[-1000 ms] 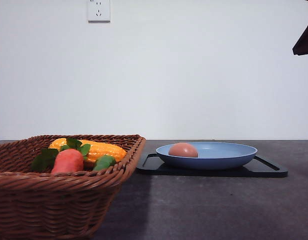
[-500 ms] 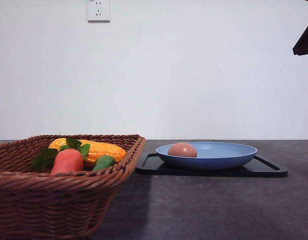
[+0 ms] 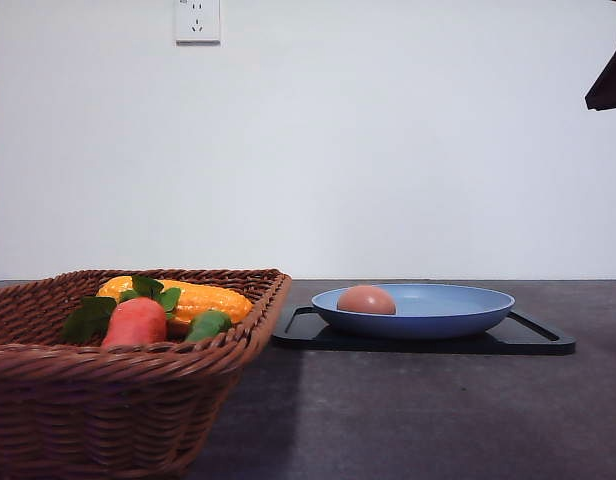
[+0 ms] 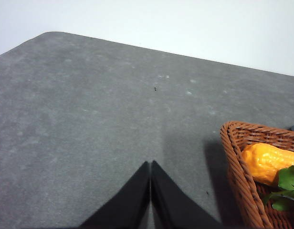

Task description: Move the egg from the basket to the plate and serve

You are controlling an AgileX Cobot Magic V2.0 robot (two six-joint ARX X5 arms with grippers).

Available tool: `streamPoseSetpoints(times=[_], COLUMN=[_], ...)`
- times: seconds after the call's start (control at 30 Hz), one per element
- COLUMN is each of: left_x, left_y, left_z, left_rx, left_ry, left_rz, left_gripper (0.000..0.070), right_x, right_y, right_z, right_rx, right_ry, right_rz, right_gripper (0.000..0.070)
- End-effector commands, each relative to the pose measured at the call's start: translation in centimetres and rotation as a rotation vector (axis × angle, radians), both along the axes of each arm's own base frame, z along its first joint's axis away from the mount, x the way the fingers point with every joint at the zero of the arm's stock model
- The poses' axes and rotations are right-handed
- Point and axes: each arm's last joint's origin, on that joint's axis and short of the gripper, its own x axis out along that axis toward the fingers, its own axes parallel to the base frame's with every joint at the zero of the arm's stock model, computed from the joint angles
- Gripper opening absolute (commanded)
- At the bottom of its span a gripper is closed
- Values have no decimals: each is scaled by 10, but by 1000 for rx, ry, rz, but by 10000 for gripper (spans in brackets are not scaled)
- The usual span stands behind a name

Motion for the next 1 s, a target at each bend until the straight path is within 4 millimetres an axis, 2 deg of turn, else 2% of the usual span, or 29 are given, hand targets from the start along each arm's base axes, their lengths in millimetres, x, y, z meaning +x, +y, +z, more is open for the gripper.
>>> streamPoseSetpoints(times=[0.0,0.73,0.8,0.97], left_x=[1,1,1,1], left_y=[0,0,0,0], left_z=[-10,-10,-10,-10], left_rx=[-15,-15,-15,-15], left_ry=[29,30,30,30], left_rz=[3,3,3,3], left_gripper=[0,0,0,0], right_x=[0,0,-2,-18], right_y=[1,1,-2,-14], right_z=[4,4,6,18], right_rx=[20,0,-68,-74], right_ry=[-11,-17,-58,-167], right_rz=[-3,1,-29,-154], right_gripper=[3,3,3,3])
